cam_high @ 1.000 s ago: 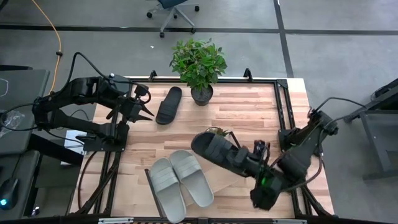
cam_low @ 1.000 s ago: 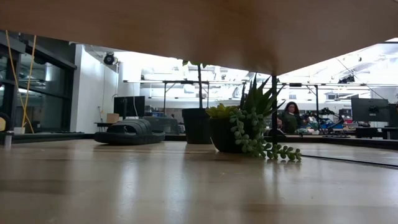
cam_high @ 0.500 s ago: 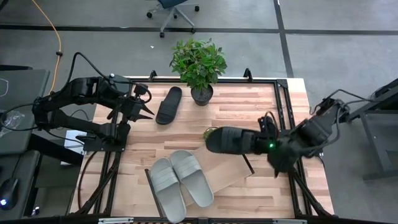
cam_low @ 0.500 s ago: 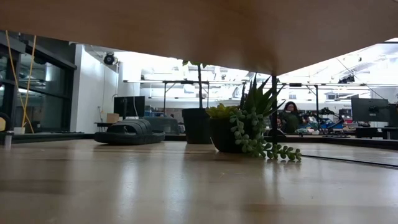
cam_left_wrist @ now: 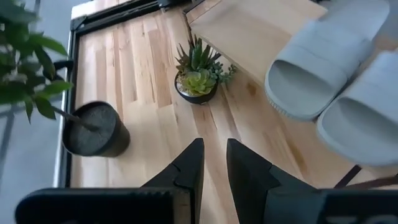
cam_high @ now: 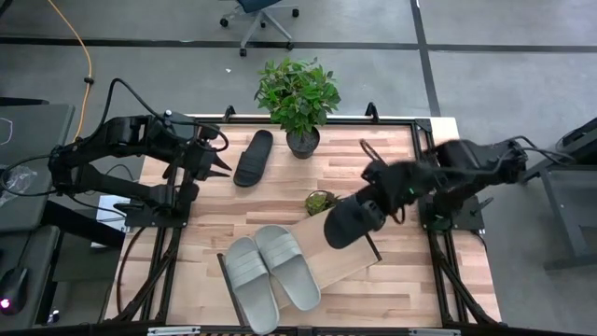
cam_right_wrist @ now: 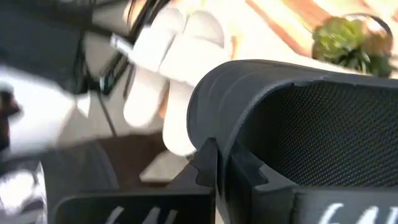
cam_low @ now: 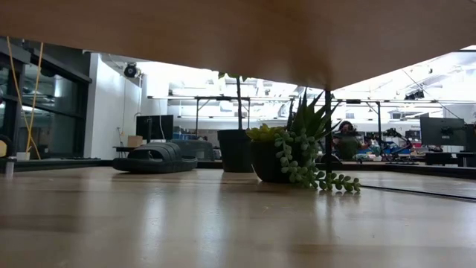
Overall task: Pick and place slides into the shelf
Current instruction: Put the bottom black slipper on the shelf
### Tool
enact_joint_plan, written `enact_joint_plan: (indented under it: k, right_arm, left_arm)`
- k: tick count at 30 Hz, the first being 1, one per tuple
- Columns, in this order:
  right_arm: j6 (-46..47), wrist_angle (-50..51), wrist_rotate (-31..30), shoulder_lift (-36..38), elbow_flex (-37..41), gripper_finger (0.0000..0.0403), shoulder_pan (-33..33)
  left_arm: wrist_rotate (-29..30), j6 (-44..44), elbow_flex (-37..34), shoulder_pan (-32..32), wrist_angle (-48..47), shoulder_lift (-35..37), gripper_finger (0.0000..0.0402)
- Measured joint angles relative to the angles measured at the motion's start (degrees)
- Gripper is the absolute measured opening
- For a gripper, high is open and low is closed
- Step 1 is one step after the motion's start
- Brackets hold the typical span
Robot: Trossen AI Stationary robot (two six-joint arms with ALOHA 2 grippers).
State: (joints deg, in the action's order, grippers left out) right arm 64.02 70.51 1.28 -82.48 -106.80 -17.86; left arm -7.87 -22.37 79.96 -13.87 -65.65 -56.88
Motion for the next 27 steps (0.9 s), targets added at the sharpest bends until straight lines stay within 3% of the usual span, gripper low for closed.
enact_joint_plan:
  k: [8, 19, 23, 27]
  right_arm:
    - [-29.6, 1.5, 18.9, -0.1, 0.0, 0.0000, 10.8]
    - [-51.6, 3.5, 37.9, -7.3, 0.0, 0.0000, 15.2]
    - [-57.2, 5.8, 42.1, -12.1, 0.0, 0.0000, 15.7]
    - [-63.3, 10.2, 42.5, -15.6, 0.0, 0.0000, 15.8]
  left_arm:
    - [3.5, 13.8, 0.0, 0.0, 0.1, 0.0, 0.0058]
    - [8.2, 21.4, 0.0, 0.0, 4.9, 0.0, 0.0058]
    - [8.6, 21.4, 0.0, 0.0, 5.9, 0.0, 0.0058]
    - [10.1, 21.2, 0.0, 0.0, 5.9, 0.0, 0.0058]
